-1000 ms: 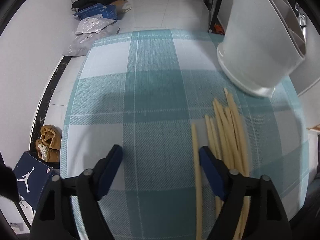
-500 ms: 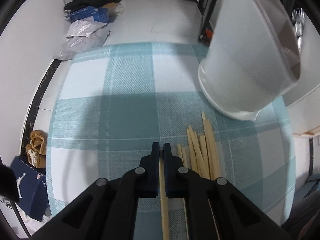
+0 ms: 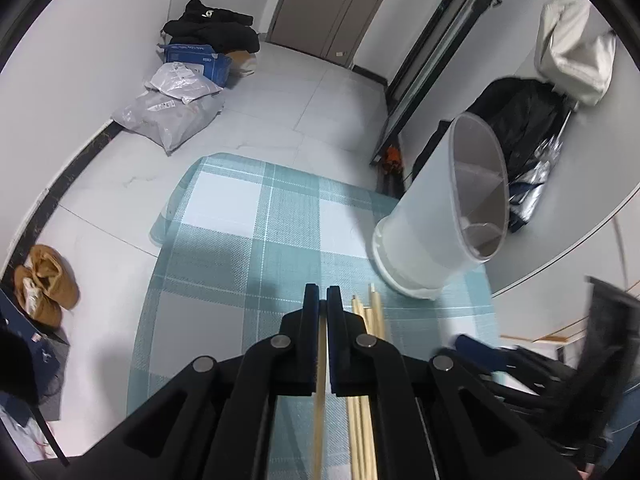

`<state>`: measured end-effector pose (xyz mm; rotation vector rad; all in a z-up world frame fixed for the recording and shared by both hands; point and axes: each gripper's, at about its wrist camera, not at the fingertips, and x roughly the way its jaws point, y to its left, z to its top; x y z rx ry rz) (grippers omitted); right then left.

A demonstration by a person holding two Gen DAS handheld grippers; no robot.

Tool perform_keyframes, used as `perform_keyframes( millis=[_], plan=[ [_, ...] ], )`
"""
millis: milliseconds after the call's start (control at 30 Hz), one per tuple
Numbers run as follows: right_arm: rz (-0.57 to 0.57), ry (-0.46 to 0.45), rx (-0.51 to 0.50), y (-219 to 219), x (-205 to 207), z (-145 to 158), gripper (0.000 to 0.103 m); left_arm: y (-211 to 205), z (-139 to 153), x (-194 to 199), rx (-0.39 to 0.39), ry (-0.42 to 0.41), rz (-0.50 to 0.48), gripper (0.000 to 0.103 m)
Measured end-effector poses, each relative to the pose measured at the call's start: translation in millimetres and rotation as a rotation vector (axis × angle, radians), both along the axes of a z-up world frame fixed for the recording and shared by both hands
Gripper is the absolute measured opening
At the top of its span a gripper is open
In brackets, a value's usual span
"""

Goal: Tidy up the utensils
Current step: 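Lower the left gripper onto the chopsticks and pinch one chopstick, then lift the chopstick with the left gripper while the right gripper pinches another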

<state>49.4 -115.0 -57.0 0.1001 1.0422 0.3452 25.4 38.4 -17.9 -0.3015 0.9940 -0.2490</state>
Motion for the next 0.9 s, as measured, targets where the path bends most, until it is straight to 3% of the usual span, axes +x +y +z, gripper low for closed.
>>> perform_keyframes(
  millis=[200, 267, 600, 900],
  plan=[
    [0.096, 0.022, -0.084, 37, 25, -15, 0.024, 14, 0, 31, -0.014, -0.046, -0.004, 0.000],
    [0.129, 0.049, -0.122, 51, 36, -26, 0.017, 18, 1, 31, -0.035, -0.048, -0.005, 0.000],
    [0.135, 0.085, -0.293, 76, 69, -53, 0.016, 38, 2, 31, -0.086, -0.044, 0.019, 0.000],
    [0.082, 0.037, -0.249, 68, 68, -49, 0.003, 39, 0, 35, -0.093, -0.045, 0.028, 0.000]
  ],
)
